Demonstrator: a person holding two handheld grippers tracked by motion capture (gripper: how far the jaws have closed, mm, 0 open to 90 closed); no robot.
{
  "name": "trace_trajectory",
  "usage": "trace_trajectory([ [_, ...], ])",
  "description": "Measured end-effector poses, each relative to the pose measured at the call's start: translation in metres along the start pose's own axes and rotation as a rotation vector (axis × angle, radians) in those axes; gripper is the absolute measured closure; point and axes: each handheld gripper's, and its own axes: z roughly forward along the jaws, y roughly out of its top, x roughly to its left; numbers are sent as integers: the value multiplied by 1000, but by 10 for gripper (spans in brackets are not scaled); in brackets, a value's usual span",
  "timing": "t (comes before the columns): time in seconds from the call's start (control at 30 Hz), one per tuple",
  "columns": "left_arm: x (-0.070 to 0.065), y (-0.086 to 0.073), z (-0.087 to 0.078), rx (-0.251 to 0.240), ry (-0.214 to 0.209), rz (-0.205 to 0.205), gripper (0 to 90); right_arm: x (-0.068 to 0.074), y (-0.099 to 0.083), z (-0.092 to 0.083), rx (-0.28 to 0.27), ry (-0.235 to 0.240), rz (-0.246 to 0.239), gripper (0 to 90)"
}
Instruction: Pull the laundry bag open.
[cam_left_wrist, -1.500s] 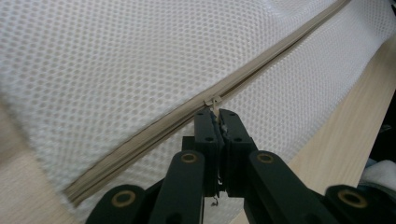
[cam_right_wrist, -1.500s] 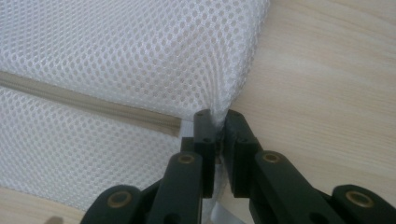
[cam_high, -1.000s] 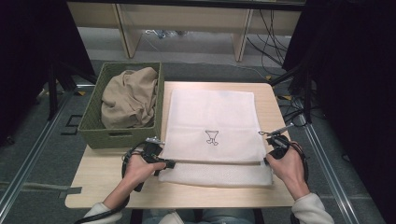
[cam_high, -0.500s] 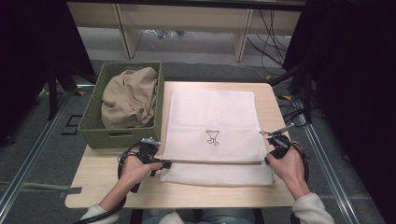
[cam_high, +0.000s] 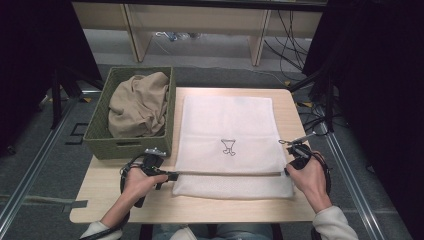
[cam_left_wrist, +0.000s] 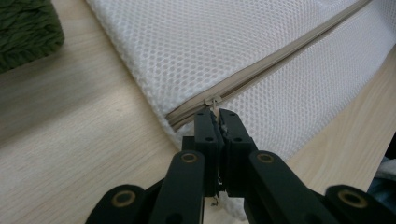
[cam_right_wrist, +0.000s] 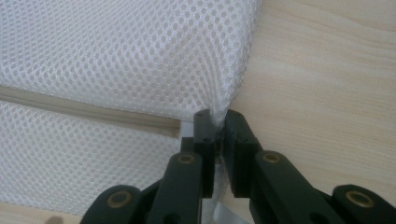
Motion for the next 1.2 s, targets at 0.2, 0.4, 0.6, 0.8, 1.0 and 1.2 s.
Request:
trace_trajectory([
  [0.2,2,-3,-2,-5,-5,-10,862,0,1,1,-2,3,2,849],
  [0.4,5,-7,-5,-9,-4,-21,862,-2,2,4,-17,-9,-7,849],
  [0.6,7,-9,-5,2,13,-14,862,-2,3,5,3,-2,2,849],
  [0.8,8,-9,-7,-14,17,-24,862,-4,4,8,7,-4,10,849],
  [1.0,9,-9,-6,17,26,5,861,-3,4,10,11,-9,1,847],
  [1.2,7,-8,-6,35,71,47,857,4,3,10,10,-26,23,787],
])
